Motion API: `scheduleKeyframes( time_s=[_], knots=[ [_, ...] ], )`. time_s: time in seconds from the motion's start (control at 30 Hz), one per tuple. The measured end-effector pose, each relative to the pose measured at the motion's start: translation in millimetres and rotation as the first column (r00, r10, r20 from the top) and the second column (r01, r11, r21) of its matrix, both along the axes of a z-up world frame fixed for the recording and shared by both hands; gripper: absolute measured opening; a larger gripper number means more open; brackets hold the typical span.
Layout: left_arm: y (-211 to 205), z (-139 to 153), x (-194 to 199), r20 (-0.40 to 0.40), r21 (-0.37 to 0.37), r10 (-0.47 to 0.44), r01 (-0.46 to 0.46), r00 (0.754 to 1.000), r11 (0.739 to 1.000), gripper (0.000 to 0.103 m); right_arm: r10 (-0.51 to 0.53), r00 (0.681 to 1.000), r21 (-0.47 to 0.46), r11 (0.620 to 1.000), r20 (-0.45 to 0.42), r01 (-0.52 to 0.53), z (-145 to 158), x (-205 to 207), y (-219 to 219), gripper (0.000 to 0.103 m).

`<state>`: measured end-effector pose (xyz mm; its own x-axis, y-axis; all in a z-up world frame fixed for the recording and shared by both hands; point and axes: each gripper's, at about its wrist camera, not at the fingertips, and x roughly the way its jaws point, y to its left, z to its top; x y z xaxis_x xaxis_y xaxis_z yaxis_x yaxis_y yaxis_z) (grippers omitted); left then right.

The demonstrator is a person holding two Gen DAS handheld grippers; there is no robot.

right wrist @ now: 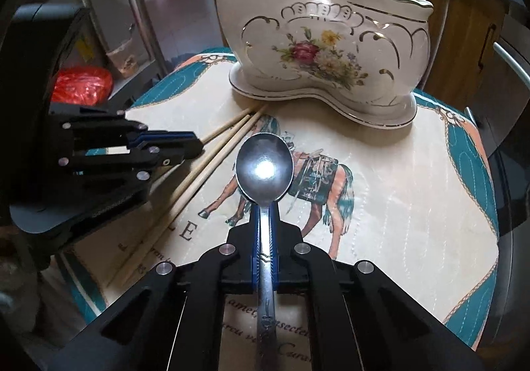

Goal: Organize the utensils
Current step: 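Grasp the silver spoon with the right gripper while the left grasps a chopstick, then drop the chopstick into the tall cup while the right drops the spoon in the short cup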

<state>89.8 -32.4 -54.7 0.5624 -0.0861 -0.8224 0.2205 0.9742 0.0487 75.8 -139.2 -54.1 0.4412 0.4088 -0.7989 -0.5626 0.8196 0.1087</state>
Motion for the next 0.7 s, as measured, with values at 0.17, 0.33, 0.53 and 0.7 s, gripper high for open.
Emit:
scheduleKeyframes(
  time_s=[0.17, 0.33, 0.53, 0.7],
  knots=[
    [16, 11, -20, 0.045, -0.05, 0.012, -0.01, 0.999, 0.999, 0.005, 0.0, 1.0, 0.06, 0.998, 0.023, -0.001, 12, -4, -11, 0.006],
    [35, 43, -46, 0.157, -0.122, 0.024, -0.005, 0.987, 0.993, 0.005, -0.009, 0.996, 0.14, 0.99, 0.09, -0.004, 34, -9, -25, 0.006],
    [53, 86, -57, 0.287, -0.183, 0.055, -0.001, 0.956, 0.983, 0.005, -0.037, 0.982, 0.212, 0.977, 0.187, -0.003, 64, -13, -36, 0.006],
    [52, 117, -54, 0.363, -0.212, 0.061, 0.018, 0.93, 0.977, 0.005, -0.079, 0.958, 0.257, 0.966, 0.277, 0.005, 94, -6, -38, 0.006]
  ],
)
